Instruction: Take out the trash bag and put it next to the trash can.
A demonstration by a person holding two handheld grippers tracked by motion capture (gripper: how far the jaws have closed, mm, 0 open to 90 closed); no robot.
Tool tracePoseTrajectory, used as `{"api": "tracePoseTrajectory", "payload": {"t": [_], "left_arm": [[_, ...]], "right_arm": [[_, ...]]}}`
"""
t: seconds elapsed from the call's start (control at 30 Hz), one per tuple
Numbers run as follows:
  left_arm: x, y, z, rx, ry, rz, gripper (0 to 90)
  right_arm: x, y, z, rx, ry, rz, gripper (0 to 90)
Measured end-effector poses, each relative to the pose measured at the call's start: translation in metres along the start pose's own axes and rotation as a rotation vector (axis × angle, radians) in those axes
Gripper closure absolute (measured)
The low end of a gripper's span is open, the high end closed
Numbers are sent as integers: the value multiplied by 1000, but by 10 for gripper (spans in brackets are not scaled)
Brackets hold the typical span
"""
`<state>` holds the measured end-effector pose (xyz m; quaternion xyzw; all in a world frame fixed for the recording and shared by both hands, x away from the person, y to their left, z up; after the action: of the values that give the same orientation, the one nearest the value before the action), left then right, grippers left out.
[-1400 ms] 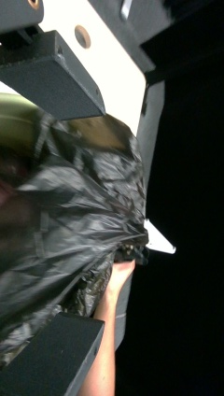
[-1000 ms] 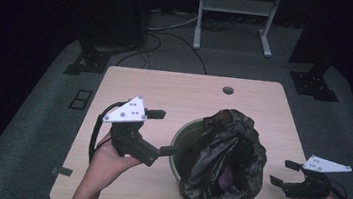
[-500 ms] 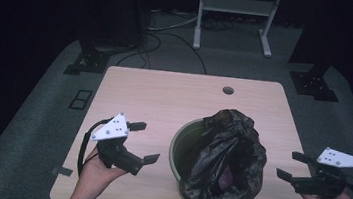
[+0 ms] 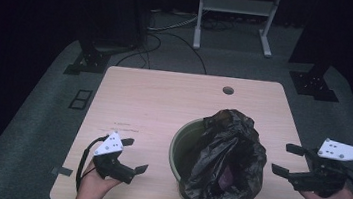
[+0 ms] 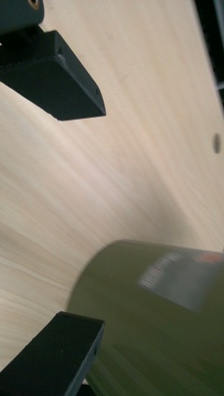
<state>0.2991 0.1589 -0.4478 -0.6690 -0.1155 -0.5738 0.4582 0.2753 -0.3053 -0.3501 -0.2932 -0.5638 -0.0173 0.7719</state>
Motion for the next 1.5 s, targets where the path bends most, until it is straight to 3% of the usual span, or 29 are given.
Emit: {"api": "tracePoseTrajectory", "payload": {"t": [0.07, 0.13, 0.43, 0.57, 0.73, 0.83, 1.0, 1.3, 1.43, 1.5], "left_arm": [[-7, 3, 2, 10, 0, 17, 0], [-17, 8, 7, 13, -27, 36, 0], [-45, 23, 17, 45, -41, 125, 0], [-52, 30, 15, 43, -29, 162, 0], [-58, 38, 8, 46, 29, 223, 0], [-57, 39, 7, 41, 30, 224, 0], [-59, 40, 4, 50, 62, 247, 0], [-59, 41, 4, 52, 67, 249, 0], [-59, 41, 3, 55, 72, 252, 0], [-59, 41, 3, 55, 74, 252, 0]], "right_arm": [[6, 3, 4, -1, -14, 7, 129], [14, 8, 9, 12, -26, 7, 129], [30, 20, 18, 52, -50, 8, 137], [38, 26, 23, 70, -59, 6, 140], [49, 35, 27, 97, -69, -2, 151], [52, 38, 28, 104, -69, -6, 151], [63, 45, 33, 142, -73, -18, 228], [78, 53, 36, 151, -80, -27, 329], [83, 56, 38, 168, -74, -12, 551], [84, 56, 39, 171, -74, -10, 603]]}}
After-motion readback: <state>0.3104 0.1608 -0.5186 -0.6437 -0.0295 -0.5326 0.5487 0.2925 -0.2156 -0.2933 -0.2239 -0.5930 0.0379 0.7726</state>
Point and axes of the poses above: each handheld gripper's, and its own axes: y roughly forward along the jaws, x roughly out of its top, z roughly to its left, the point moved 5 cm from there along y, roughly forward along the jaws, and after that the axes turned 14 degrees about x, right-handed, at the moved point
